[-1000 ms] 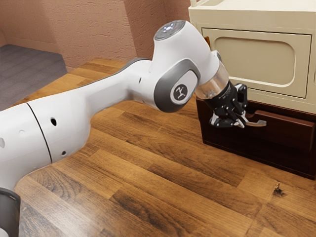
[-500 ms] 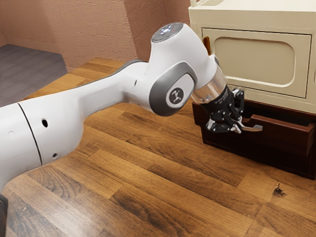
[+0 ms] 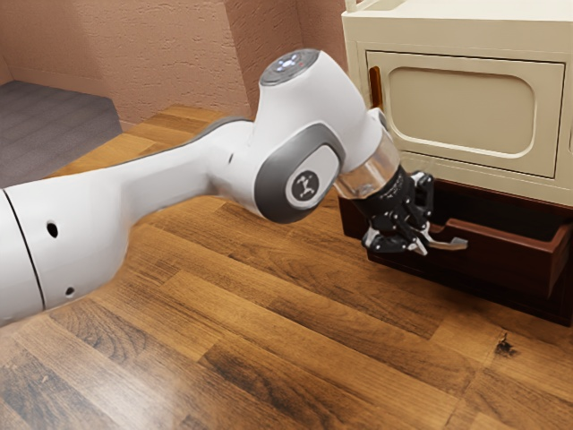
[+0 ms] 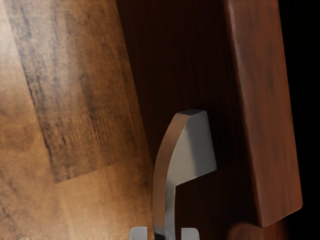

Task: Pull the drawer handle with one arm to open the drawer

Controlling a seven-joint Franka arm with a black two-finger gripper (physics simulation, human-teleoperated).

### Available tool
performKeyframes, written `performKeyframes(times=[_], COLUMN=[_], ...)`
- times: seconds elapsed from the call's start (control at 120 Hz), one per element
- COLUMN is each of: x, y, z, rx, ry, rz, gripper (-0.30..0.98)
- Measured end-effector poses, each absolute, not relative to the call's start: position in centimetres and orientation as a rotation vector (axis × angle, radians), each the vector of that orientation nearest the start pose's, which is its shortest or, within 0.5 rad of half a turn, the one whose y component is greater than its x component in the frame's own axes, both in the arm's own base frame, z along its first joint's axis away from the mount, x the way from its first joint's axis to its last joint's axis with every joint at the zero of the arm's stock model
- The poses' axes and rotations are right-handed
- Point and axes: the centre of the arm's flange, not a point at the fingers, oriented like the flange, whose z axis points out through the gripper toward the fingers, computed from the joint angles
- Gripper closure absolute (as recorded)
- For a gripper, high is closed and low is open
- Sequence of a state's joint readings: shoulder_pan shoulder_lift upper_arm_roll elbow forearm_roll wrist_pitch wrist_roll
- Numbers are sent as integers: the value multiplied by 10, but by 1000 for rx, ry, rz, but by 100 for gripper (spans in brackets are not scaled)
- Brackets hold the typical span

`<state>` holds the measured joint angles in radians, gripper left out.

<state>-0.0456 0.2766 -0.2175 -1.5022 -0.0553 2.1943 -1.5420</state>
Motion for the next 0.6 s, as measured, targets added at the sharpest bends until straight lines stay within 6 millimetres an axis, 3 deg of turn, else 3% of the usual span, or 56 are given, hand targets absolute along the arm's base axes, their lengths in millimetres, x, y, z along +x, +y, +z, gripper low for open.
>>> performKeyframes(times=[0.6], x=[634], y=[-161], z=[559], rx=[-2787], ry=[-2184], rz=[-329], gripper=[79])
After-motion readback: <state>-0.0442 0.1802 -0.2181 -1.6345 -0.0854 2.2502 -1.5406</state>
